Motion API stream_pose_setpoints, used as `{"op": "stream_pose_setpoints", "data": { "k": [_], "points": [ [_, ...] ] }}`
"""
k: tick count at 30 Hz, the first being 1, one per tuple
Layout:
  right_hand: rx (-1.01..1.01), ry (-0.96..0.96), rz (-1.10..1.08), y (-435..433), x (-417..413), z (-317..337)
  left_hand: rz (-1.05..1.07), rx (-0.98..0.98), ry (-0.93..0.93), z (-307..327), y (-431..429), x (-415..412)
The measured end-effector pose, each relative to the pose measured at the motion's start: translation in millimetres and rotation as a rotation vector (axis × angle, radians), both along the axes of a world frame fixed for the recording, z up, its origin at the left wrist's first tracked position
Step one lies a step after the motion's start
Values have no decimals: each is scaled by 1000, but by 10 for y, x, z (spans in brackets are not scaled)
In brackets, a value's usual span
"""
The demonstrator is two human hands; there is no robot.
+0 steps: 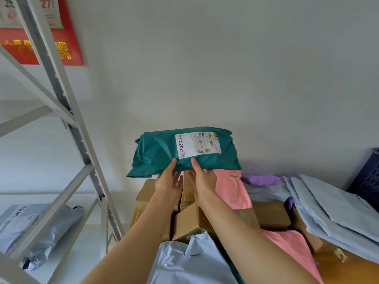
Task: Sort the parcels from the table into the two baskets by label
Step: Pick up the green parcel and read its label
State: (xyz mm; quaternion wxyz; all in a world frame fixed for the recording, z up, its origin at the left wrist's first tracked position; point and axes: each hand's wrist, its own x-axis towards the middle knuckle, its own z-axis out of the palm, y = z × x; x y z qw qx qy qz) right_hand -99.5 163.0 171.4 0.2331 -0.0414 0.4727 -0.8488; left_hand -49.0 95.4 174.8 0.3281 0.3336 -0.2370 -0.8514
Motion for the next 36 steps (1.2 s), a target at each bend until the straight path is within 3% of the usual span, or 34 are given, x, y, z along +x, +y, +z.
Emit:
{"op": "stream_pose_setpoints", "data": {
  "k": [6,9,15,17,21,24,26,32,36],
  "points": [
    [20,5,-64,49,-111,54,-141,-3,-44,-69,127,42],
    [52,12,-84,65,-201,43,-339,-57,-126,-108,157,133],
    [239,227,-89,197,-404,38,-924,-494,-544,-41,-54,450],
    [295,290,-71,258,-449,43,-924,-586,-557,82,-213,517],
    [335,322,3,317,-502,36,-682,-688,-470,309,-538,561],
    [345,331,81,334,-515,20,-388,-894,-599,355,-666,514],
    [344,330,118,359,-528,16,-306,-975,-633,332,-721,481],
    [368,335,177,424,-558,38,-666,-849,-578,199,-798,493],
    [357,343,191,421,-527,73,-762,-795,-511,115,-834,463]
  ]
}}
